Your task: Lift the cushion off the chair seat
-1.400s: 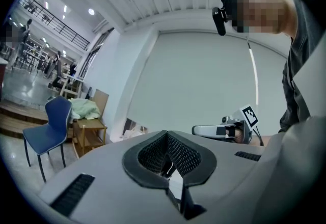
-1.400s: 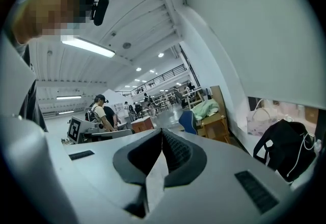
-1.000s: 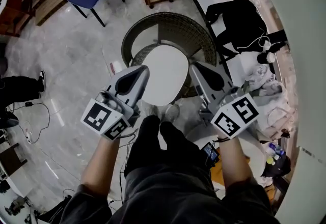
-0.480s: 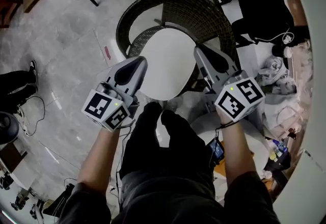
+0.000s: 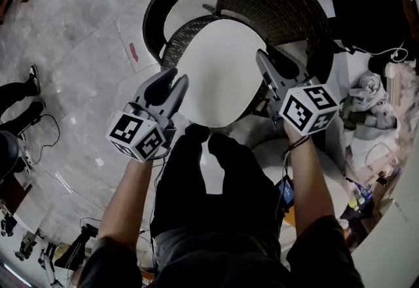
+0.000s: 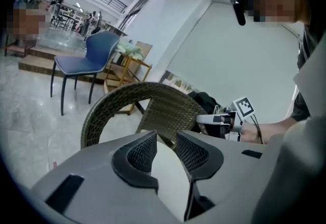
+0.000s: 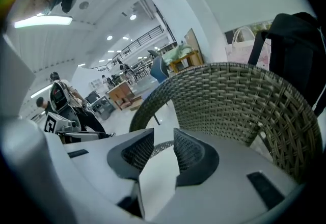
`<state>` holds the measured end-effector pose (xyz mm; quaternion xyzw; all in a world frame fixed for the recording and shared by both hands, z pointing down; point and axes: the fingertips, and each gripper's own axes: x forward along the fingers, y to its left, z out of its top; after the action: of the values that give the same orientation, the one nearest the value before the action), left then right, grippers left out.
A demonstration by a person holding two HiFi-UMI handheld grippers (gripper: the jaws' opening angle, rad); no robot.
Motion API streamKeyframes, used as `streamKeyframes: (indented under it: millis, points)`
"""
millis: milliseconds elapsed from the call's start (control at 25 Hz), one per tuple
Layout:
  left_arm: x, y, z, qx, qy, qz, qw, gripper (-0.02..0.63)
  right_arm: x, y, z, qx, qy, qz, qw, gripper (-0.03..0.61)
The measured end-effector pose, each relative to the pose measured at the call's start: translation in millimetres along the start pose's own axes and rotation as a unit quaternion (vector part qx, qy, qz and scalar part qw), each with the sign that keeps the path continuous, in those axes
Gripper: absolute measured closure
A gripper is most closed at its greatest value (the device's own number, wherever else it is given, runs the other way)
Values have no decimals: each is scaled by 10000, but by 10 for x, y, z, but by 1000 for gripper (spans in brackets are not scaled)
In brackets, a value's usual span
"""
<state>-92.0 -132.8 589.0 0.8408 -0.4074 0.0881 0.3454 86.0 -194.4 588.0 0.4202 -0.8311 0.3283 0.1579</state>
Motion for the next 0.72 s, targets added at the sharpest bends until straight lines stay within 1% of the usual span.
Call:
streamKeyframes:
  millis: [200, 440, 720]
  points:
    - [32, 398, -659, -343, 386, 273, 9983, 456, 358, -357, -520, 30, 387, -221, 9990, 462]
    - [92, 691, -1222, -609, 683, 519, 9945, 410, 646, -744, -874, 60, 549, -479, 9973, 431]
    - [-3, 951, -1891, -816, 1098, 893, 9866, 370, 884, -1128, -1284, -24, 871, -922, 9919, 360]
